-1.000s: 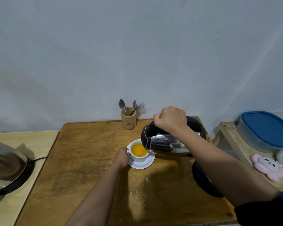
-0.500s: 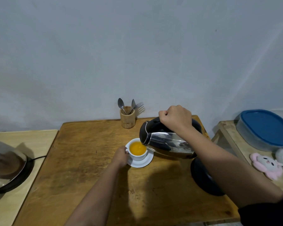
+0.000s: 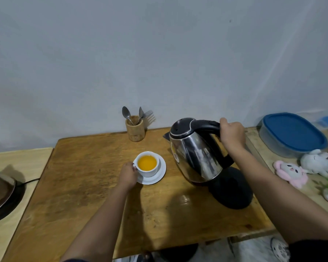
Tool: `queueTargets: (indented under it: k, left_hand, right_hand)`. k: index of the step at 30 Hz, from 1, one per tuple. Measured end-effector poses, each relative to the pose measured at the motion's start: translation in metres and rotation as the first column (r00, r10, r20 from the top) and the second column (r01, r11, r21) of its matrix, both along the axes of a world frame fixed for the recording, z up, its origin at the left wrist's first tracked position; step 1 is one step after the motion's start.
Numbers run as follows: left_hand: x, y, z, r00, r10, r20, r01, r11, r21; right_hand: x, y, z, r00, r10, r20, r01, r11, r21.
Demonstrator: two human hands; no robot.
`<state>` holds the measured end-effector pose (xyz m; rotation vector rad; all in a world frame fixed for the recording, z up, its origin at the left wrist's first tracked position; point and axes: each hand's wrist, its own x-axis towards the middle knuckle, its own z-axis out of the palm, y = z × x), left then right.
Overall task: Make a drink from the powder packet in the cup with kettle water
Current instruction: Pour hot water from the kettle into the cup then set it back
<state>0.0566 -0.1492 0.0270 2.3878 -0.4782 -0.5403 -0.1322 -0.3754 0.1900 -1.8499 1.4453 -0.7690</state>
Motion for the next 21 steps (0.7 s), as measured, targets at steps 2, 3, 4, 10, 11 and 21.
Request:
queueTargets:
  k: [2, 3, 4, 10, 11, 21]
  left_hand:
    - [-0.002, 0.000, -0.003, 0.999, 0.040, 0.033, -0.038, 0.998, -0.043]
    - [-0.004, -0.001, -0.004, 0.997, 0.064, 0.045, -0.061, 0.996, -0.067]
    - [-0.006, -0.001, -0.005, 0.994, 0.088, 0.059, -0.083, 0.993, -0.089]
    - [-0.017, -0.007, -0.009, 0.973, 0.226, 0.045, -0.215, 0.960, -0.181]
    - [-0.018, -0.009, -0.008, 0.969, 0.245, 0.037, -0.234, 0.954, -0.189]
    - [-0.027, -0.017, -0.010, 0.904, 0.415, -0.104, -0.427, 0.861, -0.277]
  right_hand:
    - [-0.016, -0.006, -0.007, 0.998, -0.049, 0.046, 0.049, 0.999, -0.002]
    - [-0.023, -0.008, -0.010, 0.996, -0.067, 0.060, 0.067, 0.998, -0.010]
    - [-0.031, -0.011, -0.013, 0.995, -0.079, 0.064, 0.081, 0.997, -0.014]
    - [-0.078, -0.023, -0.030, 0.964, -0.230, 0.137, 0.228, 0.973, 0.026]
    - [-0.085, -0.023, -0.032, 0.949, -0.267, 0.170, 0.261, 0.964, 0.055]
    - [-0.136, -0.020, -0.042, 0.811, -0.433, 0.392, 0.341, 0.896, 0.284]
